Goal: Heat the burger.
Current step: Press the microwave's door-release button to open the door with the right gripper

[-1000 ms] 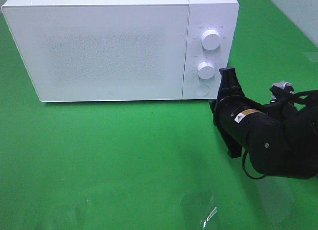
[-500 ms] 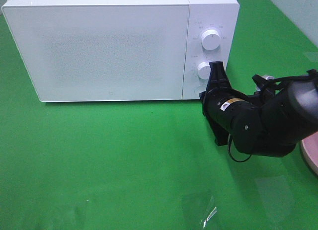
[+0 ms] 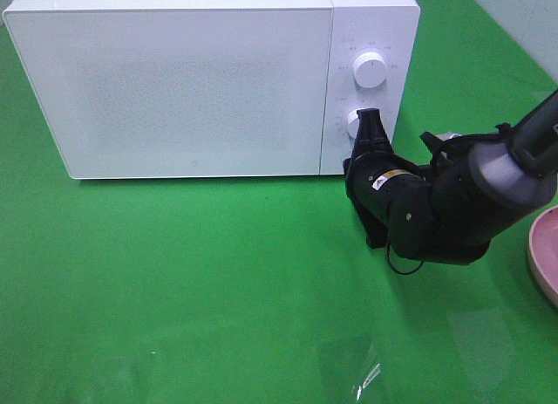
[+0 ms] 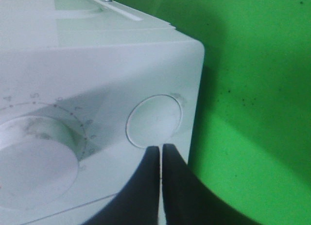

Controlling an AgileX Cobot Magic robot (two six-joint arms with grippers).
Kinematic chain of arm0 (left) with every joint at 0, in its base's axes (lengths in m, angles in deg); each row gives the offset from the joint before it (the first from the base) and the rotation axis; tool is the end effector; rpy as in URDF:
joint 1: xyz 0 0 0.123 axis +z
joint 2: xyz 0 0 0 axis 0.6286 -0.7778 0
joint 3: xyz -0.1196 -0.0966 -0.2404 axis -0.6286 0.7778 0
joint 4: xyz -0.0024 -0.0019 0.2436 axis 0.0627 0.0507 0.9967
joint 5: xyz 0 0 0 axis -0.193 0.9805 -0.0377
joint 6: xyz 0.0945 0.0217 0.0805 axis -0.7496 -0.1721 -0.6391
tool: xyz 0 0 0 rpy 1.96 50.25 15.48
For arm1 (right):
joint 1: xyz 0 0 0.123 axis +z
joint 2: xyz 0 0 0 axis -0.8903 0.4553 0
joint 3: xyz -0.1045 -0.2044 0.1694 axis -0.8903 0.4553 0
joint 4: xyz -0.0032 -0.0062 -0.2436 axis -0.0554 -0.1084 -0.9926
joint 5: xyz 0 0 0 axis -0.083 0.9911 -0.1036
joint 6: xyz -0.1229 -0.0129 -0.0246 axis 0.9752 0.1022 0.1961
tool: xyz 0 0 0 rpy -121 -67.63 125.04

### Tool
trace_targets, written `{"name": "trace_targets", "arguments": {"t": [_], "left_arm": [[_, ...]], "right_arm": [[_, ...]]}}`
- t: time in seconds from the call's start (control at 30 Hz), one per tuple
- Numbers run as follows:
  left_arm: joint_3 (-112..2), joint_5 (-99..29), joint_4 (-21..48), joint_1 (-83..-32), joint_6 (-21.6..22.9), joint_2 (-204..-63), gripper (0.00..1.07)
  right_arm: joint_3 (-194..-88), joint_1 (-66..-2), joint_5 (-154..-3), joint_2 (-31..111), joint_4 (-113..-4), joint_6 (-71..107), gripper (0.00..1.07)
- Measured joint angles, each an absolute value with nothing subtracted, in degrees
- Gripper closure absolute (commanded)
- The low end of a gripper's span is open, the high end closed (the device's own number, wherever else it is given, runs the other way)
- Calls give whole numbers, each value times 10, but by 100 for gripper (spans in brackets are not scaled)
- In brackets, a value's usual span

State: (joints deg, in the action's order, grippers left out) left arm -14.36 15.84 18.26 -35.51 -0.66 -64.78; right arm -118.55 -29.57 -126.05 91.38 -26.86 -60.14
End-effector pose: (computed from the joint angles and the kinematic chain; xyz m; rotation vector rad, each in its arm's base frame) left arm 0.0152 -0.0176 0.2612 0.0417 2.0326 -0.1072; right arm 0.3503 0.1692 0.0830 1.3049 1.6376 1.0343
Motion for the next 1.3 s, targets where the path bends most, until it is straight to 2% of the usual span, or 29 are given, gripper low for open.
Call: {"name": "trace_targets", "arguments": {"t": [0.27, 1.3], "left_arm": [[-144, 158, 183, -355, -7, -648, 9], [-144, 158, 183, -355, -7, -648, 9]], "right_arm": [[-1196, -320, -1266, 931, -276, -601, 107], [-1214, -318, -1321, 951, -274, -645, 107]]}}
